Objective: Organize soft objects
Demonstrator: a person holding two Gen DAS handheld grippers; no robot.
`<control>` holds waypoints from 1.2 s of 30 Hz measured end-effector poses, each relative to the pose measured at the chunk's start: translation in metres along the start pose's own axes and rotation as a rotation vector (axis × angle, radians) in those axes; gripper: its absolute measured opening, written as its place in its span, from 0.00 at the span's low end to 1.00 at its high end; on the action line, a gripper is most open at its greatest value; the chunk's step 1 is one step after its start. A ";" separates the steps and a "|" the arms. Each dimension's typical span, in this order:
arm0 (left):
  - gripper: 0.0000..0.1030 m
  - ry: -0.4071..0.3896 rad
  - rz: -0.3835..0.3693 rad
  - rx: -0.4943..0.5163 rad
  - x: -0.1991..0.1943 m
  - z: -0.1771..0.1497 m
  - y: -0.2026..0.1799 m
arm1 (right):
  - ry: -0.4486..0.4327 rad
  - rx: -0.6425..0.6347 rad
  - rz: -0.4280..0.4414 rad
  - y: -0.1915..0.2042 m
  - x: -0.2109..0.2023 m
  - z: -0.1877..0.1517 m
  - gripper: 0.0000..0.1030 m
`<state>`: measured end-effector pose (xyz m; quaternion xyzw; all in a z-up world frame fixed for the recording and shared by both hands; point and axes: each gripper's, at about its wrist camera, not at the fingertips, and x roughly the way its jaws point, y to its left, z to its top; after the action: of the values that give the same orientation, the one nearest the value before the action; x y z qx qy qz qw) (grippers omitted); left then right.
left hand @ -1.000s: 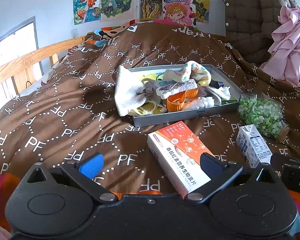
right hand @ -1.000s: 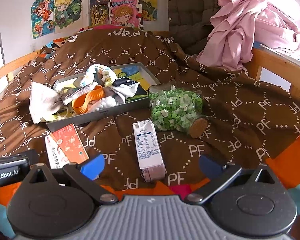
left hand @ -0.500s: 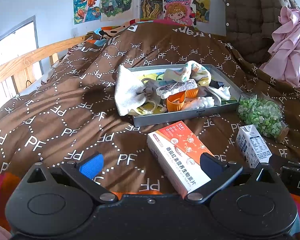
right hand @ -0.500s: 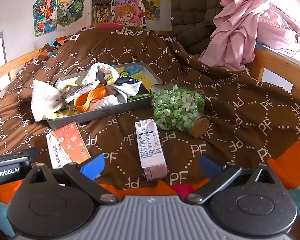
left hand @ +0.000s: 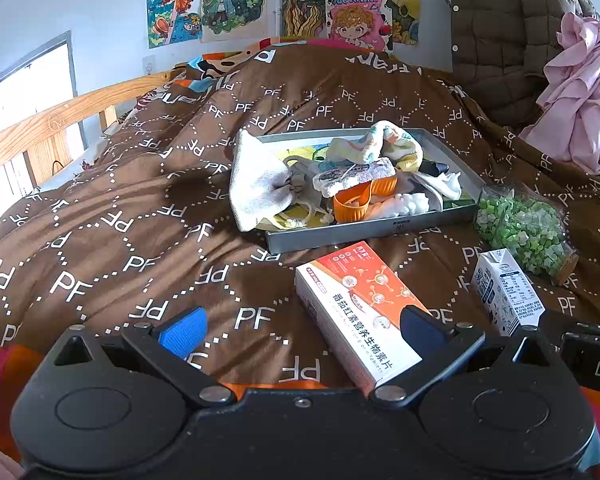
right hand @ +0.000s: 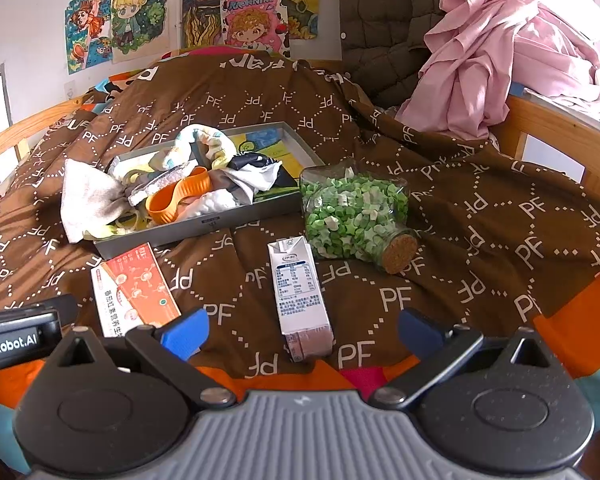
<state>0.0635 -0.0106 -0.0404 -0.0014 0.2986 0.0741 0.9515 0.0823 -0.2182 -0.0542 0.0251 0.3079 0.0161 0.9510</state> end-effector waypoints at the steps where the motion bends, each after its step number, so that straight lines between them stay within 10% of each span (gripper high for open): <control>1: 0.99 0.000 0.000 0.000 0.000 0.000 0.000 | 0.000 0.000 -0.001 0.000 0.000 0.000 1.00; 36: 0.99 0.016 -0.005 -0.021 0.002 -0.002 0.004 | 0.009 -0.004 -0.004 -0.001 0.001 -0.002 1.00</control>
<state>0.0638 -0.0061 -0.0430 -0.0125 0.3056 0.0749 0.9491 0.0825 -0.2196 -0.0566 0.0225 0.3120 0.0149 0.9497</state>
